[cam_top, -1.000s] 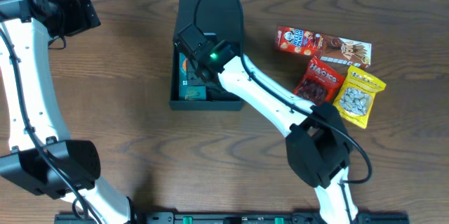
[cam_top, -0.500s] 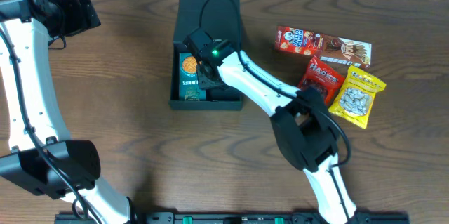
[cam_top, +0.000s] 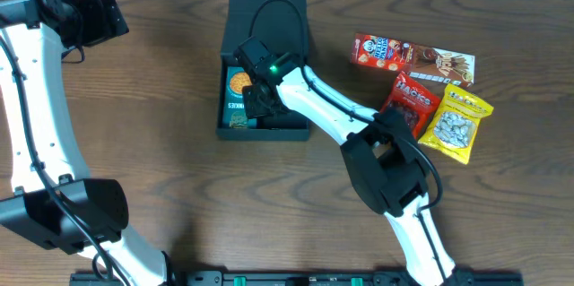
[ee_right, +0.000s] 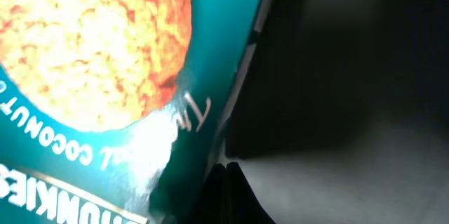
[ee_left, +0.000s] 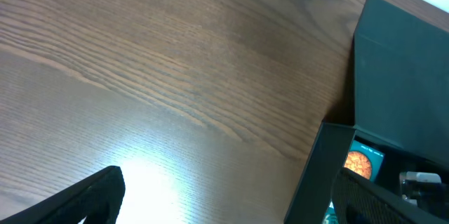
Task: Pack container
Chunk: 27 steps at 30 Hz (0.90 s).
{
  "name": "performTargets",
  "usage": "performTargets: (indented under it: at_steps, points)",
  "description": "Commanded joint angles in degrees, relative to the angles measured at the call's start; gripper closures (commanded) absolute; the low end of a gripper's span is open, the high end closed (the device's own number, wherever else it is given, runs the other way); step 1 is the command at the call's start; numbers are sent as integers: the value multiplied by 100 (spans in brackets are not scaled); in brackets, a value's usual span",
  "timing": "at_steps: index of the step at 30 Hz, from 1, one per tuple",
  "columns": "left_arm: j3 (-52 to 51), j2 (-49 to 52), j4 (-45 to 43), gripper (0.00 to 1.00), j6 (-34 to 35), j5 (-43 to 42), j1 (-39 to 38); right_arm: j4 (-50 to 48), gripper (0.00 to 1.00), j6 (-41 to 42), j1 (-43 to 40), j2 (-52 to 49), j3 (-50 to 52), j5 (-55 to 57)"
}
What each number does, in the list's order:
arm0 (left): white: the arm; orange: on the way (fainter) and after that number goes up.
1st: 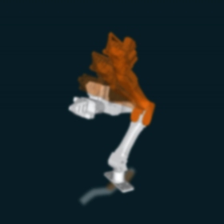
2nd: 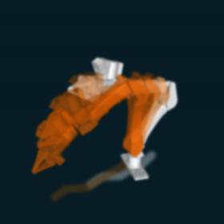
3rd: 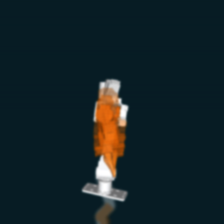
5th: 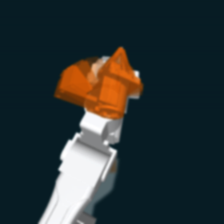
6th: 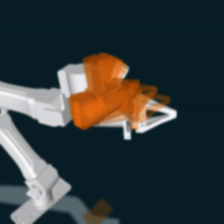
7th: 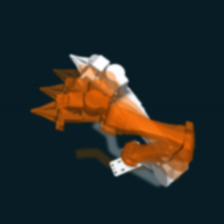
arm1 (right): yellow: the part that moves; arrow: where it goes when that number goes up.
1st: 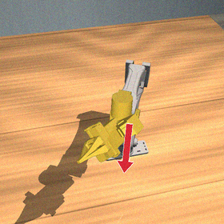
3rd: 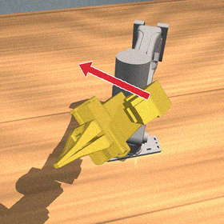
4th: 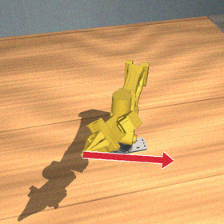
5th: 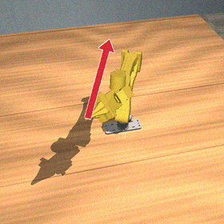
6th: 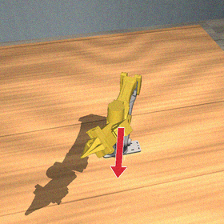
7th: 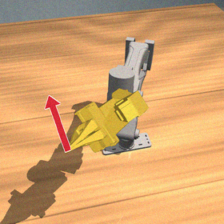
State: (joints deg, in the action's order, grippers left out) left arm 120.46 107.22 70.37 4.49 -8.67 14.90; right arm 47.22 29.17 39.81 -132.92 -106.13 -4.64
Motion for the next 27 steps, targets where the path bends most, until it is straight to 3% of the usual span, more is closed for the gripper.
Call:
performTargets:
  at_steps: [1, 11, 18, 22, 27]
  points:
    - [-11, 46, 15, 5, 42, -37, 9, -28, 98, -203, -15, -4, -72, -549]
    - [-11, 46, 37, 5, 42, -37, 11, 424, 99, -269, -240, 138, -286, -212]
    - [-33, 46, 35, 5, 42, -35, 9, 1252, 95, -1178, -713, 968, -1209, 861]
    - [-35, 46, 35, 5, 39, -35, 9, 1158, 91, -1296, -1180, 1364, -1268, 2011]
    - [-35, 46, 35, 5, 42, -35, 9, 1123, 98, -894, -2170, 1255, -1261, 2072]
